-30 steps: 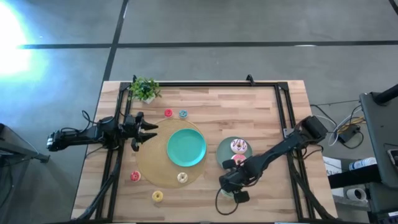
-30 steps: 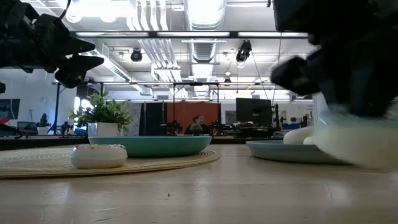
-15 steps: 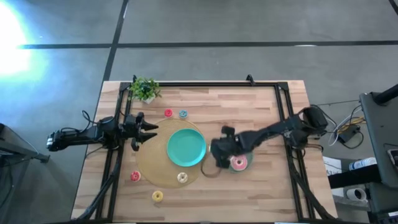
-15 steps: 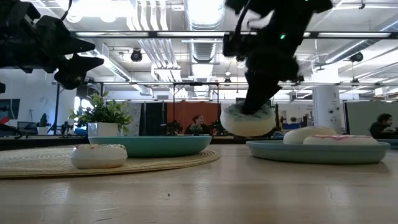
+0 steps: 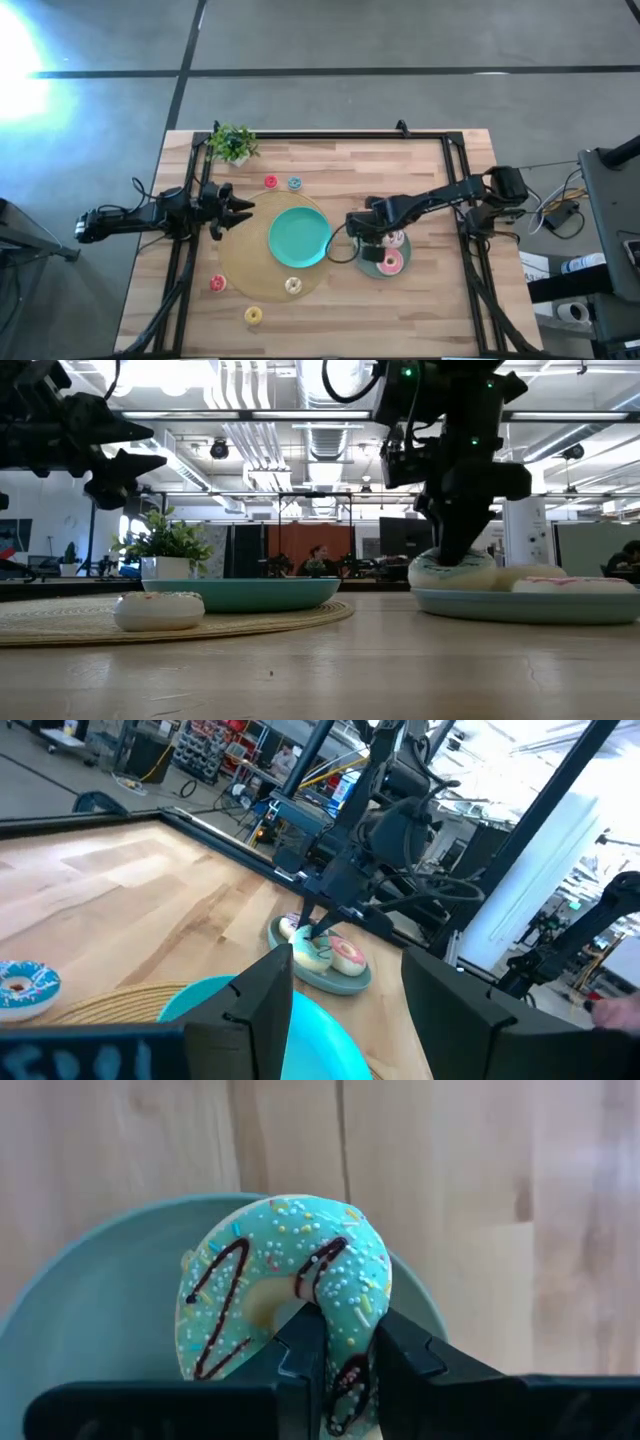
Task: Pick & Place donuts
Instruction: Put the large green donut on the right plate, then put the small blue donut on the left plate
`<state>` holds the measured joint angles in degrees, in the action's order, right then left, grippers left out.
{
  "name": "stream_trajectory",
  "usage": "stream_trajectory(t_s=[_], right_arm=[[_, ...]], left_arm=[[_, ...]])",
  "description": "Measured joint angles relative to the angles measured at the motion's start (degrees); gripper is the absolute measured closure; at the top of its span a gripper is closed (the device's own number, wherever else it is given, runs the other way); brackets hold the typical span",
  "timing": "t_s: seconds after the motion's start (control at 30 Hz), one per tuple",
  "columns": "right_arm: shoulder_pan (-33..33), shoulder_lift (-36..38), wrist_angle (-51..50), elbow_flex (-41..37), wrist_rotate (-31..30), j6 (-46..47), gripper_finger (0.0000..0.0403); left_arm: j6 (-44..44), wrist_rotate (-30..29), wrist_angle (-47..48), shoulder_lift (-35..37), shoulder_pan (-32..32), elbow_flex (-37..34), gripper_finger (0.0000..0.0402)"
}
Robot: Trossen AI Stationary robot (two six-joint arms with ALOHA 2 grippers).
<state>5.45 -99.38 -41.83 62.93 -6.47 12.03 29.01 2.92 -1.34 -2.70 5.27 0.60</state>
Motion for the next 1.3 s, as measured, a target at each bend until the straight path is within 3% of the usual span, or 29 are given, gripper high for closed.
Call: stream_trajectory(t_s=[0.37,0.97,1.3], right_arm=[[-0.16,0.09,-0.34,0.24,2.63,0.84,0.0336],[-0.09,1.67,-4.49,1.86,5.02,-1.88,0.0169],[-0.09,5.26,-8.38,1.92,4.16,-6.14,0.014]], left_arm=[[1.47,0.0,0.0,0.0,-0.01,0.0,0.0239],[1.44,0.01,-0.02,0.0,0.01,0.0,0.0239],[3.01,0.02,-0.14,0.0,-0.01,0.0,0.0239]])
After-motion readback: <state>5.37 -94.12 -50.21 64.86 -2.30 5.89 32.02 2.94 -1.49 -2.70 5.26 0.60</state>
